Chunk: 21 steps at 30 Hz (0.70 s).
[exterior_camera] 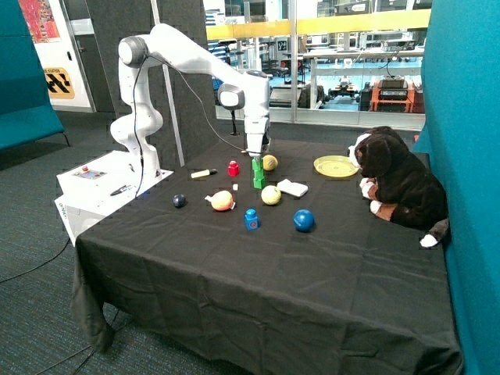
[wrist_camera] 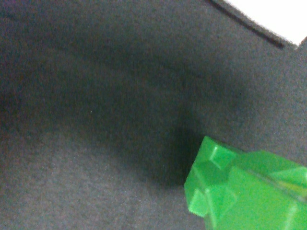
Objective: Stack green blocks
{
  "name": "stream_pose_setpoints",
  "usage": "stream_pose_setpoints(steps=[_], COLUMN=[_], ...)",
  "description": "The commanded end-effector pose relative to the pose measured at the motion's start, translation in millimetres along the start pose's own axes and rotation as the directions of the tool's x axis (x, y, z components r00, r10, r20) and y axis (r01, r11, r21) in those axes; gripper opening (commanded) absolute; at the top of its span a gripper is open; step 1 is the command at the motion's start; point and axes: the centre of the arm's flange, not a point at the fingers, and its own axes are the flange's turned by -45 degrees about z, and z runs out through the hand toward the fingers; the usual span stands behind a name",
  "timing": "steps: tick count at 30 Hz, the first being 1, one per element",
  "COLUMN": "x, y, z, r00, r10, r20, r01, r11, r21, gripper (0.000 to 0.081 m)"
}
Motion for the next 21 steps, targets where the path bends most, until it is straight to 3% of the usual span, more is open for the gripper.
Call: stream_pose_setpoints(steps=[1, 11, 21], x=[-2.5, -1.7, -0.1], y=[1.9, 1.7, -0.6], z=[-1.9, -0.1, 1.1], r00=[1.0, 1.0, 1.0], r10=[0.006, 0.005, -0.004], r20=[-0.0035, -0.0035, -0.0035], r01=[-0.006, -0.005, 0.004], r11=[1.0, 1.0, 1.0], r21=[-0.0048, -0.0048, -0.0048], gripper=[0.0575, 0.0767, 0.0807])
